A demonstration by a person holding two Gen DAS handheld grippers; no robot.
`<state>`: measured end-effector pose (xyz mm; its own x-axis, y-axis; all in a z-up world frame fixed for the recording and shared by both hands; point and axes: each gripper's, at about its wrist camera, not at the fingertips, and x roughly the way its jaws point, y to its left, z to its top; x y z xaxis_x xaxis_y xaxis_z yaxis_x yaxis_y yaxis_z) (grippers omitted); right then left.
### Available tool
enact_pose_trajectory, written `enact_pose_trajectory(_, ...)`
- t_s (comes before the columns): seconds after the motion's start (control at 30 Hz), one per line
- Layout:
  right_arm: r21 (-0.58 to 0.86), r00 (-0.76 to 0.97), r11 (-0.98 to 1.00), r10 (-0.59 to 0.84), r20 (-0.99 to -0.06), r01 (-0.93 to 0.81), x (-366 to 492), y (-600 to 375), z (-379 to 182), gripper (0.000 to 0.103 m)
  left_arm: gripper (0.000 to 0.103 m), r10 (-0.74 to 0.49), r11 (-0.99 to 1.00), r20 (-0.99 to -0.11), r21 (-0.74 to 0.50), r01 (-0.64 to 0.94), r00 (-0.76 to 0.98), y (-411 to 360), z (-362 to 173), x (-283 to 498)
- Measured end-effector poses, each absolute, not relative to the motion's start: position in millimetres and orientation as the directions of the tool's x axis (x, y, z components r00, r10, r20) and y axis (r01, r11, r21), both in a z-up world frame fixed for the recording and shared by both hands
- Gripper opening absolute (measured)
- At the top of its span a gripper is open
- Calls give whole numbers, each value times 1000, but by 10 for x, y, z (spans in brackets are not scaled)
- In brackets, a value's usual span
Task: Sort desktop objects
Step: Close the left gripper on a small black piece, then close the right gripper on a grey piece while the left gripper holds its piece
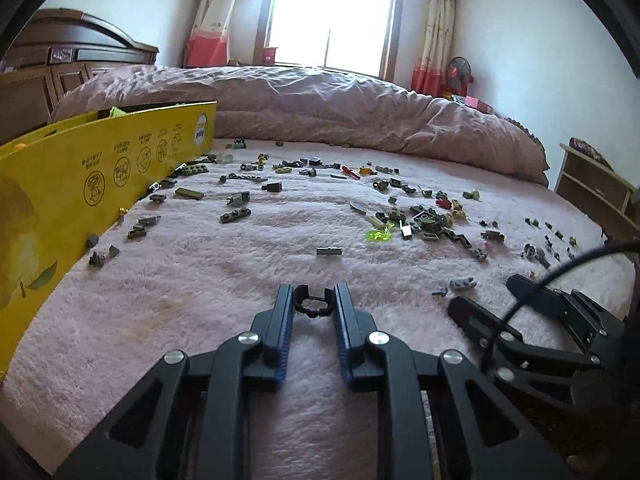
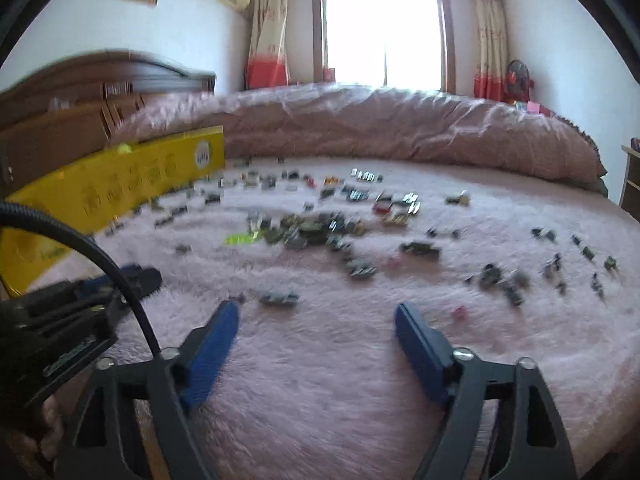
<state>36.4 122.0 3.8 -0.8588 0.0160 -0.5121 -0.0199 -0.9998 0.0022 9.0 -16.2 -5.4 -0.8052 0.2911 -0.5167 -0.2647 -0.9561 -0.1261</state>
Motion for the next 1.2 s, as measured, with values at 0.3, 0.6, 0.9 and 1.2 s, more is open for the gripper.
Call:
enact_pose_trajectory(0.3,-12,-850,-997,70,-522,-74,295,1133,34,56,21,341,-940,-518,-211,-269,-785,-247,-56,33)
enact_pose_trajectory(0.6,-15,-879,-999,34,-475,-31,299,1035,37,21,21,351,-936,-512,-222,-274,-784,-272,-55,50)
enact_pose_trajectory(0.9,-27,-914,-1000,4,-407,7,444,1027,103,20,21,336,-941,-513,-206,-267,-790,-254,-53,64)
enact_pose_trajectory(1.2,0,-912,-998,-50,-408,55,510,1045,153,20,21,282,-957,-530,-218,-194,-800,-277,131,122)
